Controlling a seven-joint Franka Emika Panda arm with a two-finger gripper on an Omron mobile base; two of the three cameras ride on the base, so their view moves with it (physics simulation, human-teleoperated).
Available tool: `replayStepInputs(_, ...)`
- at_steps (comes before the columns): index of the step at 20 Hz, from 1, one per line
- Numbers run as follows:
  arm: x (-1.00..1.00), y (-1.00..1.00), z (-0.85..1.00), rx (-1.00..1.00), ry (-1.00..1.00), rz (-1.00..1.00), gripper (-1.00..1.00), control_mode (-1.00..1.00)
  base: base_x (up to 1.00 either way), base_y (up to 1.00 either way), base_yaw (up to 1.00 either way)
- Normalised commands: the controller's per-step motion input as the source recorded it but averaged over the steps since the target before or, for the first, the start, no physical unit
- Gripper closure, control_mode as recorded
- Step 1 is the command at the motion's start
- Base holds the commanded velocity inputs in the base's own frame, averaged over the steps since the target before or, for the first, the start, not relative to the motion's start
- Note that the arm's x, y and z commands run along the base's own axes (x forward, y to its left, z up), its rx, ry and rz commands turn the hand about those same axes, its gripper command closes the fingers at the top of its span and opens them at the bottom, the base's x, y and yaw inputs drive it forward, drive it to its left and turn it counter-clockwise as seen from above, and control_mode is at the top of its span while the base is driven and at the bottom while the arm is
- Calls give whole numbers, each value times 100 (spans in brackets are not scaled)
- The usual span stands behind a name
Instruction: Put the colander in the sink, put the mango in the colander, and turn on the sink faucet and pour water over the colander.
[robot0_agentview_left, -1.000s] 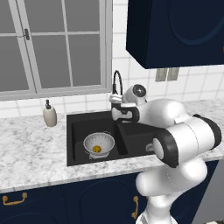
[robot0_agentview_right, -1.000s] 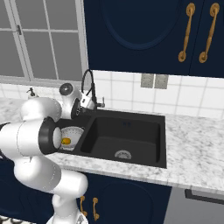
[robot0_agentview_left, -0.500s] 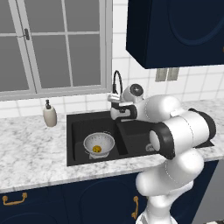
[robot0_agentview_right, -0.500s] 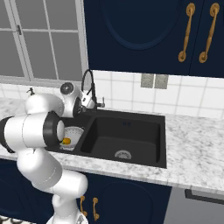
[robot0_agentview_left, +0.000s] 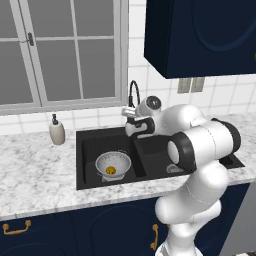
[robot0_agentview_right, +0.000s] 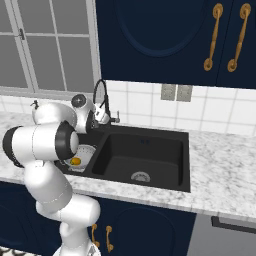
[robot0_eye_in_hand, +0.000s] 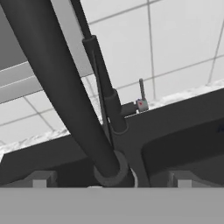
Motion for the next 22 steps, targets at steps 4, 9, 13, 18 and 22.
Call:
replayStepInputs(4, 30, 6, -10, 0, 0, 0, -100, -100, 0, 0, 0)
replayStepInputs(9, 32, 25, -2, 0, 0, 0, -100, -100, 0, 0, 0)
replayStepInputs(13, 33, 32, 0, -1, 0, 0, -100, -100, 0, 0, 0)
replayStepInputs(18, 37, 50, 0, -2, 1, 0, -100, -100, 0, 0, 0)
replayStepInputs(22, 41, 46, 0, 0, 1, 0, -100, -100, 0, 0, 0)
